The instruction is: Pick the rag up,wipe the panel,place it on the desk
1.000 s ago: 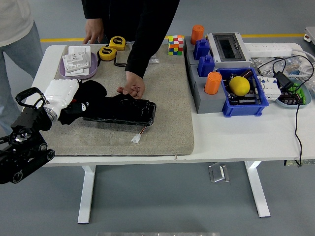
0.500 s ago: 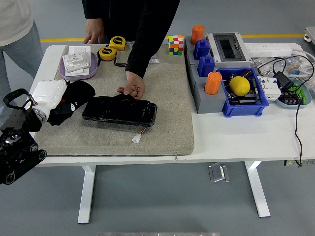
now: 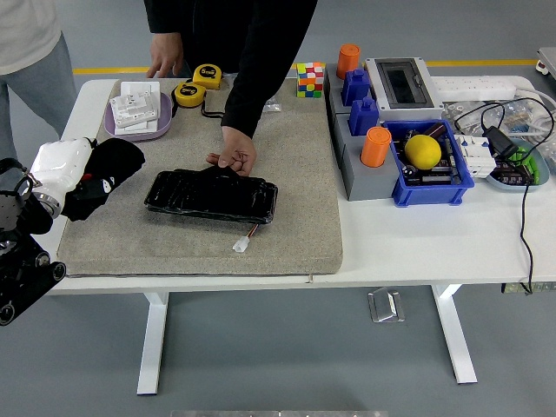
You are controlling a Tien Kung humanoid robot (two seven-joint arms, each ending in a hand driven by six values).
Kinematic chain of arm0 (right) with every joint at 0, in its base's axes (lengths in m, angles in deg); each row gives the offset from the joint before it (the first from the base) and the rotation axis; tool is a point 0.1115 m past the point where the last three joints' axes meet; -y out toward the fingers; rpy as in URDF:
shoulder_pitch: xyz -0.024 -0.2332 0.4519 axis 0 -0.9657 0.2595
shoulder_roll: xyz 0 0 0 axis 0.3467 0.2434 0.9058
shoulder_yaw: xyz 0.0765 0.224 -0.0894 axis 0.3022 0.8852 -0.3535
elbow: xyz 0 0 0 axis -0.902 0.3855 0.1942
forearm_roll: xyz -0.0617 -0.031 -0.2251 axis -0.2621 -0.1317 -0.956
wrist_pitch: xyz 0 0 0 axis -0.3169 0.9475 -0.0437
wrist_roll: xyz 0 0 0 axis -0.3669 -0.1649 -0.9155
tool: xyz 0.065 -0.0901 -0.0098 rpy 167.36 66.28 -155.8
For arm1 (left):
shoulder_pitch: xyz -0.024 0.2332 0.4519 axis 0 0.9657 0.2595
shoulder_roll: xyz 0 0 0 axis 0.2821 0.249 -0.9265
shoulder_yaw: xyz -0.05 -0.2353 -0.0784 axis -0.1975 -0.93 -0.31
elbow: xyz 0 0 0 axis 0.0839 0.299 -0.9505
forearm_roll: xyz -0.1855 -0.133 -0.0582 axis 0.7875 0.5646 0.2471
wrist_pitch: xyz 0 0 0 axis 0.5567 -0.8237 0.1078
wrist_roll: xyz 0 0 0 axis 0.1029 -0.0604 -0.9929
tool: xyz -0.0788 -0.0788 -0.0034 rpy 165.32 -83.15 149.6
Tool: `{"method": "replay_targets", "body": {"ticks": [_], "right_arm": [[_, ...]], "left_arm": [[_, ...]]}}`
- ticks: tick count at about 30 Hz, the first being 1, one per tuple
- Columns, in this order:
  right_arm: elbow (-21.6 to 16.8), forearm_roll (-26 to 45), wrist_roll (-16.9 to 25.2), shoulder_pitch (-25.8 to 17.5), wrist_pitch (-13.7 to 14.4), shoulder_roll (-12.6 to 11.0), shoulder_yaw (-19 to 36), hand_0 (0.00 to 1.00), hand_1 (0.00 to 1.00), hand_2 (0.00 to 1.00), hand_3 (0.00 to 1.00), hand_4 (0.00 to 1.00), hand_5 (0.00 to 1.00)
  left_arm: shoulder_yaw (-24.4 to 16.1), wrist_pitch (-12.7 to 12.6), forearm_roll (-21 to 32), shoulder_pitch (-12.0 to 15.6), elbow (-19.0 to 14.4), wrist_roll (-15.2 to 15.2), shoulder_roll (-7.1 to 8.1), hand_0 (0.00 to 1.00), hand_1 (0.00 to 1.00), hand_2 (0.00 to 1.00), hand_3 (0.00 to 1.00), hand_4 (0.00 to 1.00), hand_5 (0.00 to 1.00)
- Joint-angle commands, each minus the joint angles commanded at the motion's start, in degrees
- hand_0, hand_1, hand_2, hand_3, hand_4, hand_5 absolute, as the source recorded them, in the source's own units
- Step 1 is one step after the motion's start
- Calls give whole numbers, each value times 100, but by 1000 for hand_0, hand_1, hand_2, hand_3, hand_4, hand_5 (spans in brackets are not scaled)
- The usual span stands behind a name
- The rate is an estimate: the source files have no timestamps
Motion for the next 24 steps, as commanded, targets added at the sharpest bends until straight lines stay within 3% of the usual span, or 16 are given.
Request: {"method": "replay_targets", "body": {"ticks": [11,12,17,18,23,24], "right_arm": [[0,-24,-3,-20,1,9,18,794,691,722,675,998,512],[0,0,3,-21,-1,10,-2,794,692,723,674,998,512],[0,100,38,-18,-3,25,-96,794,692,723,674,998,512],[0,182,61,-20,-7,30,-182,794,692,723,674,998,513],[-29,288,128,-37,-11,27,-305,794,692,723,674,998,513],[-32,277,129,-35,-12,30,-292,794,692,723,674,998,513]], "left_arm": [[-152,-145,119,282,166,243,-28,332,311,376,552,498,135],[-159,-151,154,287,170,269,-33,377,440,497,561,515,132],[-161,-112,197,296,234,277,-57,377,440,497,561,515,132],[-168,-103,219,309,256,282,-60,418,495,534,564,606,211],[-168,-104,264,330,302,311,-77,418,495,534,564,606,211],[-165,-98,271,331,310,309,-78,431,529,550,566,676,278]]}}
